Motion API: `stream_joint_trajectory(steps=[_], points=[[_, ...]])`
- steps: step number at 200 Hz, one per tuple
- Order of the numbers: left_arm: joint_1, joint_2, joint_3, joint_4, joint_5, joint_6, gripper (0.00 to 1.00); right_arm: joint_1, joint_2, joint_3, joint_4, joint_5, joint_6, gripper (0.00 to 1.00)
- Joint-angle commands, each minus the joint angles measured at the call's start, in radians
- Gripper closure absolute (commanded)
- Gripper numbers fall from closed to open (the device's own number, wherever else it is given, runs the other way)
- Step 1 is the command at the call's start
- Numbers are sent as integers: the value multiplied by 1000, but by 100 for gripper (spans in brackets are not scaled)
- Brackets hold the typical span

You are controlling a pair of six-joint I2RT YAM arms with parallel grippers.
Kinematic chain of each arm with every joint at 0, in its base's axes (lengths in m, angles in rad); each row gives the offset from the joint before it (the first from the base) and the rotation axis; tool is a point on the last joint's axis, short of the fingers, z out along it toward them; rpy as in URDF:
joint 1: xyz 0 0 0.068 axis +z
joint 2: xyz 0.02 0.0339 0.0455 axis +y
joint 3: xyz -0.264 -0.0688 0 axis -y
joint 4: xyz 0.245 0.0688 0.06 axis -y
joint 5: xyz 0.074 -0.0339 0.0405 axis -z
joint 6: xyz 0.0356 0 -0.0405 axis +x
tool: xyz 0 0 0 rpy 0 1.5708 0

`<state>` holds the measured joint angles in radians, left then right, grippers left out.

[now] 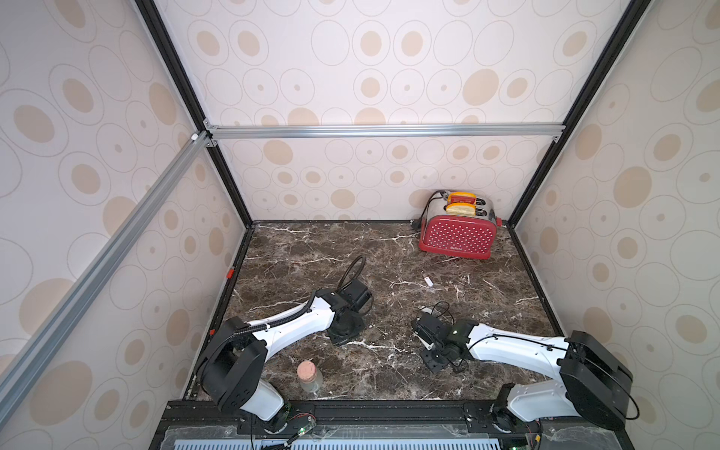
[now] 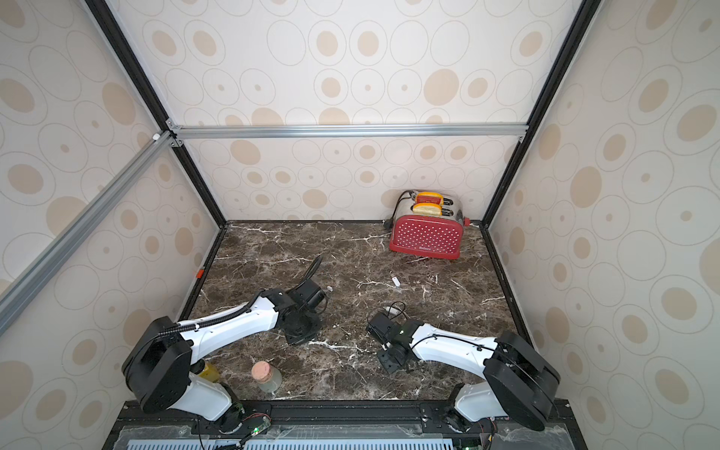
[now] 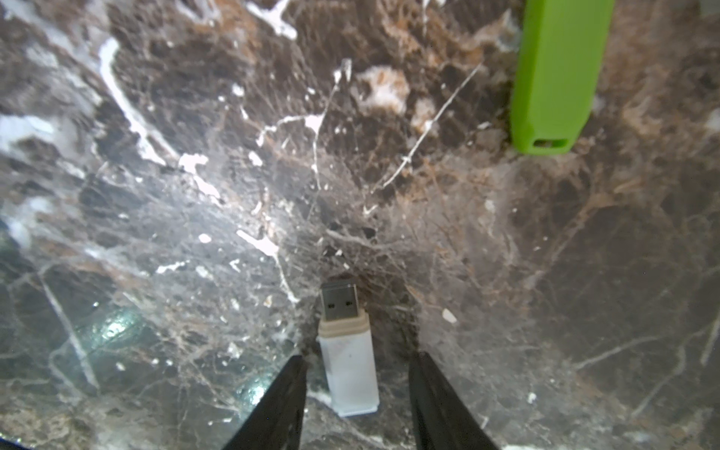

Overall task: Close the usb drive cover
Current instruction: Pick up the cover from the center of the board, then pick up the USB drive from the center of the board.

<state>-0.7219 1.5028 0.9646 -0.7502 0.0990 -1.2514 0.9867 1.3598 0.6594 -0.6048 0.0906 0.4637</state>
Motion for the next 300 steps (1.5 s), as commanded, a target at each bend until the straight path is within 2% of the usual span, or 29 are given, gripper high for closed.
stream_joint_trajectory(steps=[1, 40, 98, 132, 187, 207, 262, 300], points=[[26, -27, 32, -49, -20, 28, 100, 8, 9, 7, -13, -14, 14, 55], [50, -41, 51, -62, -19, 42, 100, 7, 17, 3, -19, -27, 29, 63], [97, -88, 49, -74, -20, 56, 100, 8, 44, 9, -31, -36, 39, 65], [105, -96, 45, -65, -12, 58, 100, 8, 56, 16, -33, -36, 36, 81], [109, -109, 37, -34, 2, 56, 100, 7, 48, 18, -33, -40, 35, 100], [110, -120, 37, -31, 1, 56, 100, 8, 19, 18, -26, -47, 31, 100], [111, -158, 11, 17, 5, 49, 100, 7, -137, 31, 34, -165, 30, 100], [111, -210, -19, 77, 8, 40, 100, 7, -165, 63, 66, -269, 24, 100]])
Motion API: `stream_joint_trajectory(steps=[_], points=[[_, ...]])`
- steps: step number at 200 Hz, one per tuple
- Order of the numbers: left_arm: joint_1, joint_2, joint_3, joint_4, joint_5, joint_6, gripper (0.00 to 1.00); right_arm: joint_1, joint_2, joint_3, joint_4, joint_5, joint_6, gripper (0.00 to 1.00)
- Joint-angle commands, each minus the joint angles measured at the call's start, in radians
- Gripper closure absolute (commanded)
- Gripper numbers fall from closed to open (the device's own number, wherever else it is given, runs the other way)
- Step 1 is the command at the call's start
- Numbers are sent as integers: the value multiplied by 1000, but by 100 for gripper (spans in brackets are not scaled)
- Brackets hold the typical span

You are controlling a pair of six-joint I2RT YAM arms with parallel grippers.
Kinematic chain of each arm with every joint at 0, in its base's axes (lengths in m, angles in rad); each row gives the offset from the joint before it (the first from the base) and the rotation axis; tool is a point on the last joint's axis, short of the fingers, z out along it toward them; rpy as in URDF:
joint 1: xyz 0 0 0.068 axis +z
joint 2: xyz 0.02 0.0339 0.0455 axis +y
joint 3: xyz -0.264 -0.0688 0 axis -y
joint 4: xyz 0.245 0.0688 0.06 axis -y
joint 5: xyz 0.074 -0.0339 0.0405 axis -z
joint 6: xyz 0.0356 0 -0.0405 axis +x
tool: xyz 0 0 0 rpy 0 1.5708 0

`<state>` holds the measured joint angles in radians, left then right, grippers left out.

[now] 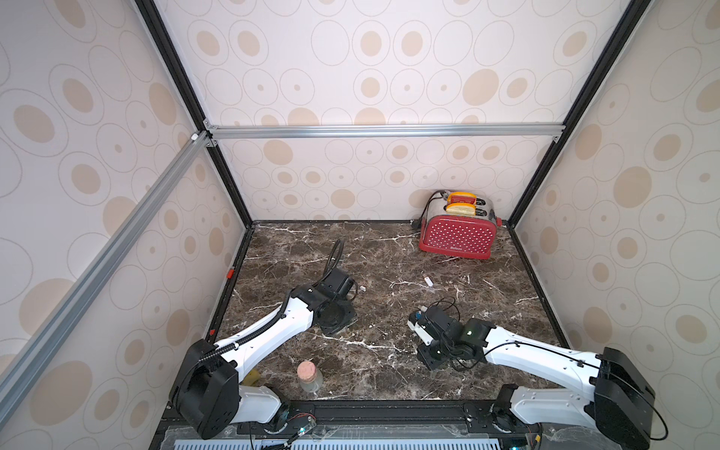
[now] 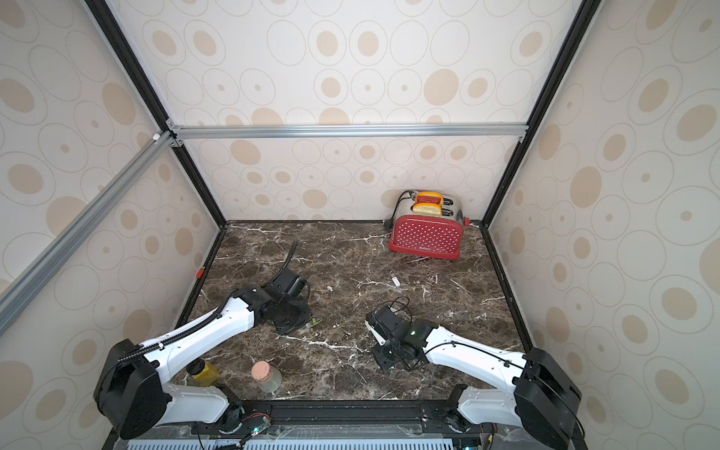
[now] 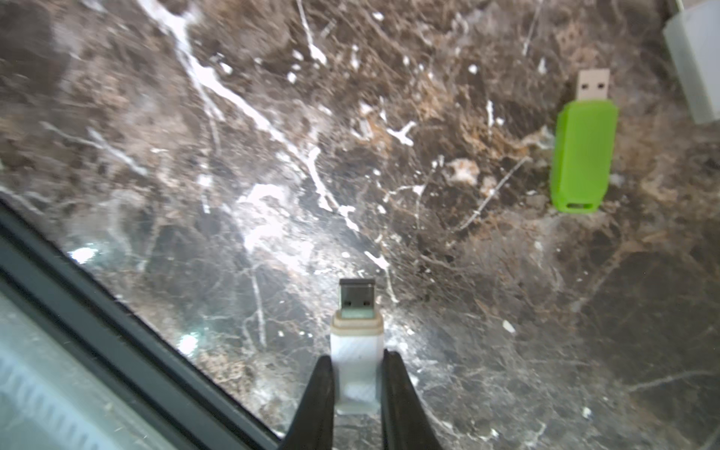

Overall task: Close the usb drive cover
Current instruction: Pick up the USB drive from the center of the board, then close the cover of the USB drive.

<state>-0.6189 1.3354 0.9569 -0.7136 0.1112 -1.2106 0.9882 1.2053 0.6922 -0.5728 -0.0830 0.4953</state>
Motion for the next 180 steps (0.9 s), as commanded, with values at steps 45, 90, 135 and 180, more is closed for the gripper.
stream_joint_trajectory(steps=[45, 90, 135, 180], points=[[8, -105, -51, 139, 0, -2, 100, -13, -38, 41, 178, -297, 33, 100], [8, -140, -105, 232, 29, -10, 100, -74, -18, 52, 344, -523, 91, 100], [8, -156, -113, 262, 41, -12, 100, -102, 74, 73, 503, -690, 160, 100], [8, -179, -120, 293, 56, -1, 100, -120, 174, 84, 628, -795, 207, 100]])
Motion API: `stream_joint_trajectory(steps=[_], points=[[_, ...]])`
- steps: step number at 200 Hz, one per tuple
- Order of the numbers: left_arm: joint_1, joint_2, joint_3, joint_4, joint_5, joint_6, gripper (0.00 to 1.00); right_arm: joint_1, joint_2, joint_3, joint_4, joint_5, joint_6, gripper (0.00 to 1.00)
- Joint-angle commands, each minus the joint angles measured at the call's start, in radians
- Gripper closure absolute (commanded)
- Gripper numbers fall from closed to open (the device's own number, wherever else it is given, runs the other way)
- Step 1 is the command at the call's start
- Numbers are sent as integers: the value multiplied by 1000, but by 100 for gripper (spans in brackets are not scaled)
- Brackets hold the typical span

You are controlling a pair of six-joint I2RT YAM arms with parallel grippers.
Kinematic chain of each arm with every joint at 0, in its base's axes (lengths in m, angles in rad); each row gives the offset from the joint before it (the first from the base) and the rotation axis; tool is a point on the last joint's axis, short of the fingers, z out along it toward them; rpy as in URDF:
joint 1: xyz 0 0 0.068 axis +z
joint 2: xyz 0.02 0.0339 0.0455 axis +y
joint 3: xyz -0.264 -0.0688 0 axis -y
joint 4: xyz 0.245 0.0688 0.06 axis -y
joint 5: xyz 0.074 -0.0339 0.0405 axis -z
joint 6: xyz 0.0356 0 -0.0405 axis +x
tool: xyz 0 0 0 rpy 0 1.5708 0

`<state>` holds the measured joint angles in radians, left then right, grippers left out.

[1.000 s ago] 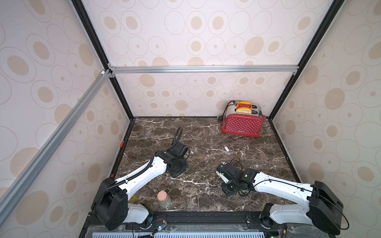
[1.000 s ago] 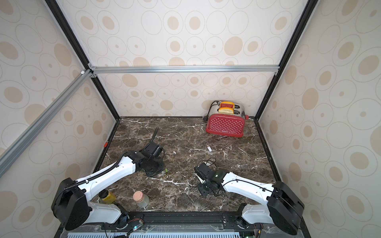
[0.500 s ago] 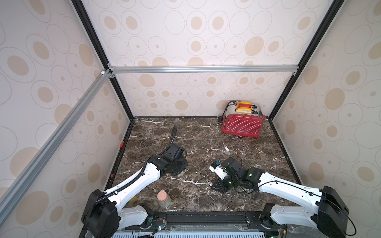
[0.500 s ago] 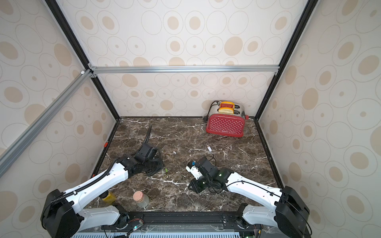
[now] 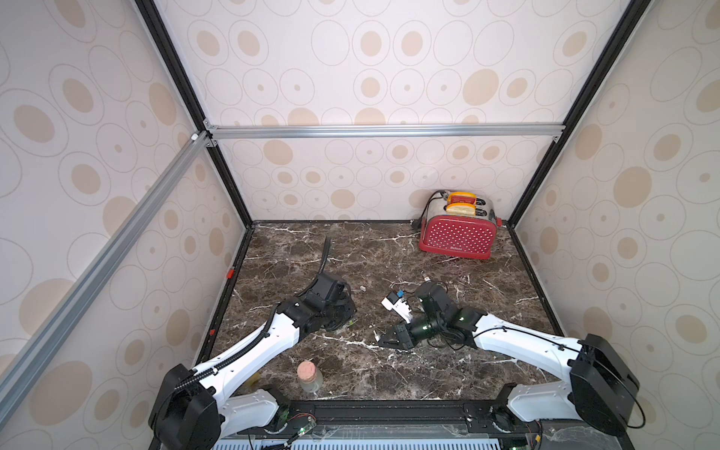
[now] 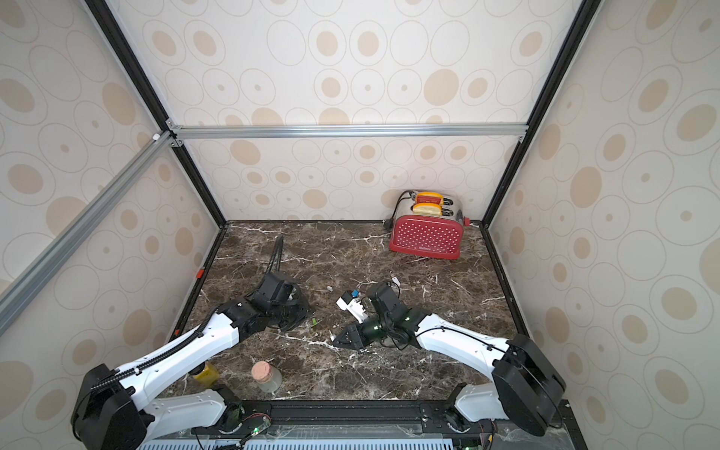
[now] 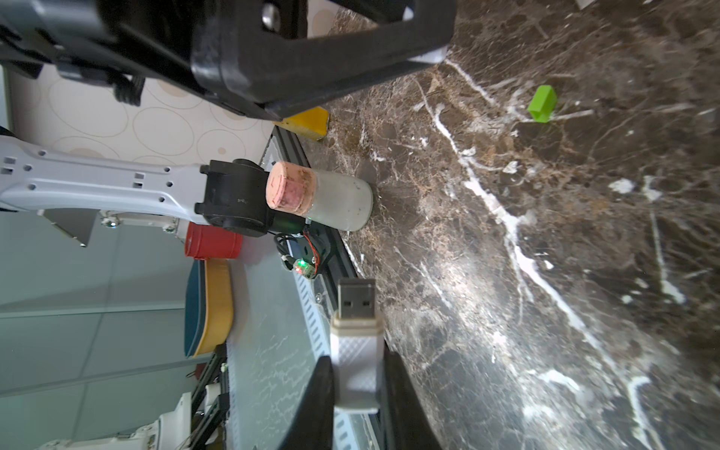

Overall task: Close the usb drive cover
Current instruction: Close the cover of the USB drive.

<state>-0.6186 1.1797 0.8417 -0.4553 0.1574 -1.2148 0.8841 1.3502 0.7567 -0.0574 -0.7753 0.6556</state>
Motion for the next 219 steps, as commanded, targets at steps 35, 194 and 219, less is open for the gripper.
stream_joint_trajectory(steps=[35, 194, 219], points=[[8, -24, -23, 89, 44, 26, 100, -22, 72, 65, 119, -159, 36, 100], [6, 60, 44, 46, 102, 142, 100, -83, 275, 231, -69, -212, -81, 100], [6, 60, 40, 41, 97, 144, 100, -85, 296, 249, -82, -211, -87, 100]])
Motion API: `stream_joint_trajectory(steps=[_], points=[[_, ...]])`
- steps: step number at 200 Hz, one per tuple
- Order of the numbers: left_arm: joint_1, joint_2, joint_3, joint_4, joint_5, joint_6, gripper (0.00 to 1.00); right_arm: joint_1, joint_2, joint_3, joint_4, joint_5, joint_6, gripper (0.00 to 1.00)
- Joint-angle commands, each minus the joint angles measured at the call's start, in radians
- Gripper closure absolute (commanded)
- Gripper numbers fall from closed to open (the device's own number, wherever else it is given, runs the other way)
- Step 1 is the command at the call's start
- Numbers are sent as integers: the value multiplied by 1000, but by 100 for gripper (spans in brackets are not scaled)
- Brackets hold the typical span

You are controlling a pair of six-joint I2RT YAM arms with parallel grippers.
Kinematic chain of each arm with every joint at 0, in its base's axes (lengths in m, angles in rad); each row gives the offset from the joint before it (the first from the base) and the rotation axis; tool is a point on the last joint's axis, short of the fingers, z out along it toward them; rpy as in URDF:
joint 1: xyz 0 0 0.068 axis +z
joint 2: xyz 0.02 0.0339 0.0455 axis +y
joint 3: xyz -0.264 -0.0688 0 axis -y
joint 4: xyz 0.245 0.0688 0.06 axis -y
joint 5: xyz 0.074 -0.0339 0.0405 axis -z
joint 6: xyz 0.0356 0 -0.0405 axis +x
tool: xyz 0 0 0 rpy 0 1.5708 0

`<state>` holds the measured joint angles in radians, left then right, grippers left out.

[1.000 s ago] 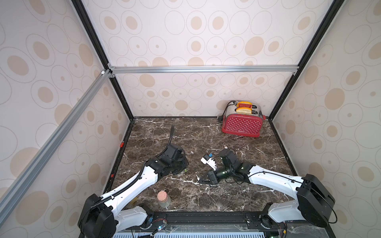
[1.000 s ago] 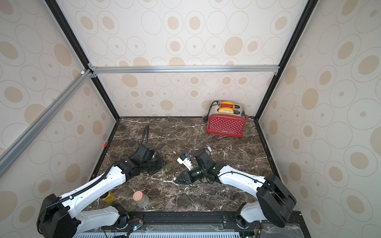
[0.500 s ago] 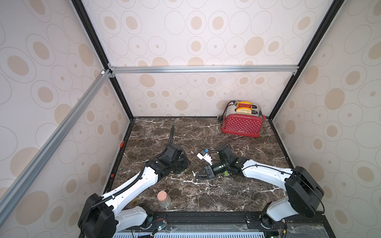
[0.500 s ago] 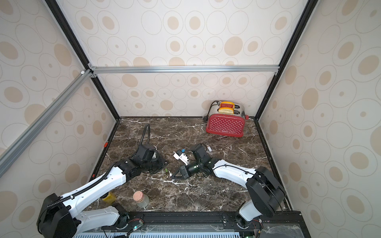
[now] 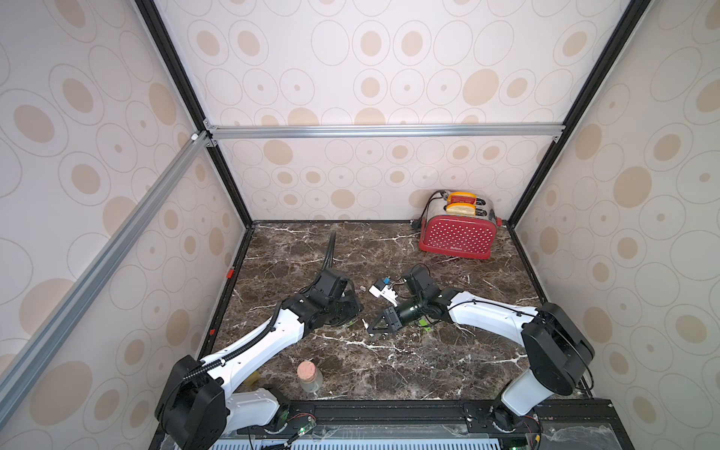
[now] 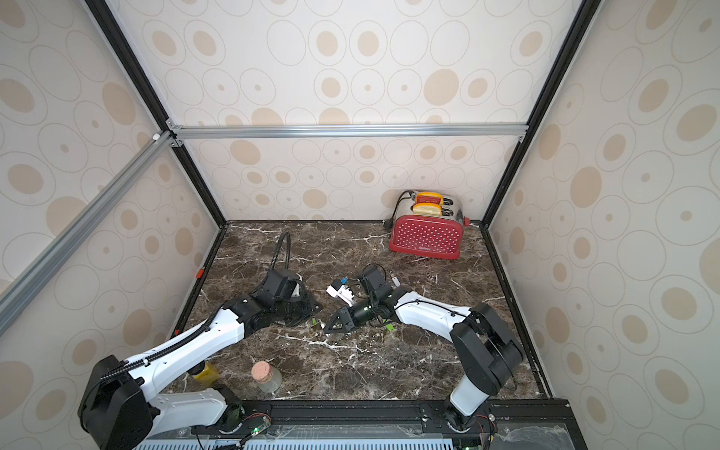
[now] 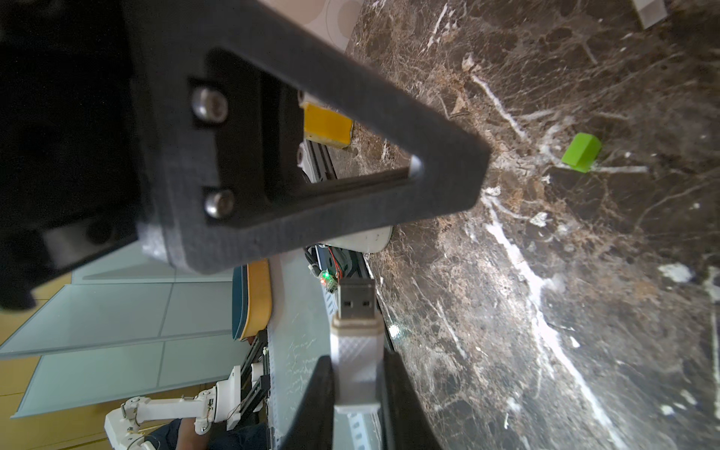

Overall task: Close the usb drive cover
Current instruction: Close the cover of the USB drive.

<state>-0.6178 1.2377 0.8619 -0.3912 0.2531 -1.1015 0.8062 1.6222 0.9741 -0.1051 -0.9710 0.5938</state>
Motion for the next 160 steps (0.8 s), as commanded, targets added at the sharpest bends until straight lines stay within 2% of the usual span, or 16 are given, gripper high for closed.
stream_joint_trajectory(steps=[1, 160], points=[[6, 2, 20, -23, 1, 30, 100, -6, 25, 32, -34, -15, -25, 100], [-9, 15, 15, -21, 0, 25, 100, -12, 99, 85, -55, 21, -44, 100]])
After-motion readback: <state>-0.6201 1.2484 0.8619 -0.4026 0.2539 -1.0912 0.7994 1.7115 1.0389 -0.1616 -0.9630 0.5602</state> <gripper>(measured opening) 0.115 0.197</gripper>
